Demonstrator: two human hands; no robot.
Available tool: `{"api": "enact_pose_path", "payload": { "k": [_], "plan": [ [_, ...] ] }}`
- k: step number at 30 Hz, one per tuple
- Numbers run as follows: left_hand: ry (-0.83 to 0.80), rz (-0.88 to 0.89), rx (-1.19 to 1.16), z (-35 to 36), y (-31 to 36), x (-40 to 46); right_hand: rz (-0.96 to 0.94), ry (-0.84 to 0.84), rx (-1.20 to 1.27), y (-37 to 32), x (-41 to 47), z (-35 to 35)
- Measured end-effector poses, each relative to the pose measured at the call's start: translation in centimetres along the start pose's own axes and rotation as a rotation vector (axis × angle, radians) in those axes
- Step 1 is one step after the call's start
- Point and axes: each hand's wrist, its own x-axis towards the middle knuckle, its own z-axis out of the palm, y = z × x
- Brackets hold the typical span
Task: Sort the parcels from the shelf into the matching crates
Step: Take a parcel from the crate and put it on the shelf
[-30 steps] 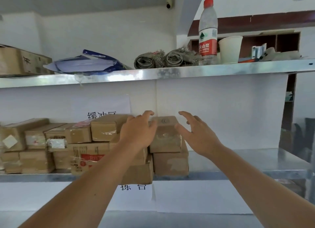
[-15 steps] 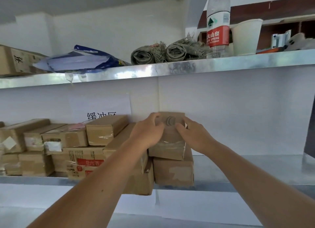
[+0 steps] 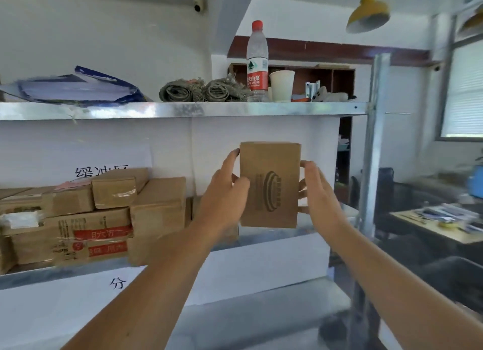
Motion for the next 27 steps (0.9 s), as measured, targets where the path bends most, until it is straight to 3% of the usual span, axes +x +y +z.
{"api": "enact_pose_path", "payload": {
  "k": [5,18,25,27],
  "plan": [
    [-0.118,-0.051,-0.334,4.5,4.0,-5.0,0.093,0.139,-0.009,-1.8,-6.2,-7.5],
    [-0.303,-0.159,-0.601,18.1,13.3,-14.0,0.182,0.349,0.038,-1.2,-17.3,-25.8],
    [-0.446,-0.159,-0.561,27.4,15.6,-17.2,0.158,0.09,-0.048,2.4,-21.3,-35.1],
    [-0.44,-0.137,-0.516,29.5,15.3,-17.8,0.141,0.111,-0.004,3.1,-21.9,-36.5]
  ]
}}
